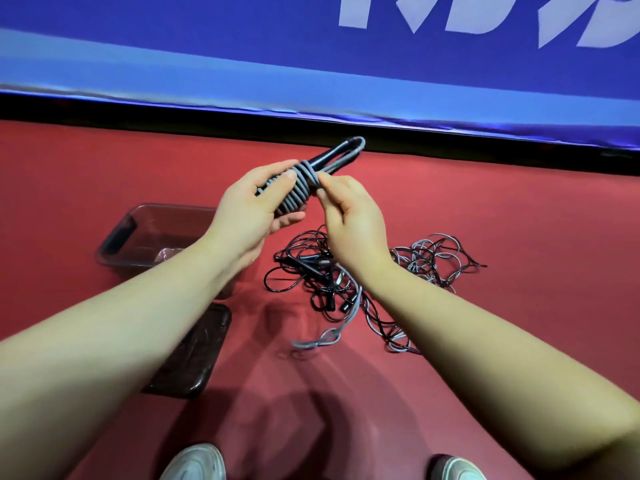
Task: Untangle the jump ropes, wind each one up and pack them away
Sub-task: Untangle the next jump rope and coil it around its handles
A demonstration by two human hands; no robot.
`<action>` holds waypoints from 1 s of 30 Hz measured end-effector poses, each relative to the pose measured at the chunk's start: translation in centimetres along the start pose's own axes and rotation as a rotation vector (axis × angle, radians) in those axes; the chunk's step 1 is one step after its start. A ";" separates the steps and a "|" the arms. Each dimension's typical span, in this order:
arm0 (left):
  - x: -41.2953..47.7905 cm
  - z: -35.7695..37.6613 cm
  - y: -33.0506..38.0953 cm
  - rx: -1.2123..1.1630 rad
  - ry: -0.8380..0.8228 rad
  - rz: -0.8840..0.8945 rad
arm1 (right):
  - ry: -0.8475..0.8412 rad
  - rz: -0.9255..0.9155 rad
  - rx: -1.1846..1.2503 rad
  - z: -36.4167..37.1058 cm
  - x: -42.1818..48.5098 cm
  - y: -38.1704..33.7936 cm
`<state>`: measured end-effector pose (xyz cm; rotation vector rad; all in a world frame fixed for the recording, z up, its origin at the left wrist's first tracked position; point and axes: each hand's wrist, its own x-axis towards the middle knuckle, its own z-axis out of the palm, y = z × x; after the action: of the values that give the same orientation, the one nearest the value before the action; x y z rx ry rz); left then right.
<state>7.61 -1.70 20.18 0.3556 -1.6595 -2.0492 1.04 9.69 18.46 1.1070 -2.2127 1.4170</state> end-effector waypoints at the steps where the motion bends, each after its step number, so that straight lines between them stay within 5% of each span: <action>1: -0.1 0.3 0.1 -0.035 0.007 -0.032 | 0.032 -0.004 0.003 0.2 0.1 -0.2; 15: -0.2 0.1 0.9 -0.106 0.038 -0.156 | -0.070 0.082 0.023 0.1 0.5 -0.7; 21: -0.3 -0.2 1.8 -0.134 0.038 -0.132 | -0.084 0.347 0.493 -0.5 0.6 -0.8; 30: -0.6 0.3 2.3 -0.353 -0.108 -0.376 | -0.499 0.256 0.357 -3.1 0.9 1.9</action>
<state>8.50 -1.51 22.44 0.4682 -1.3232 -2.6277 -1.44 12.41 19.20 1.4694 -2.5783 1.8645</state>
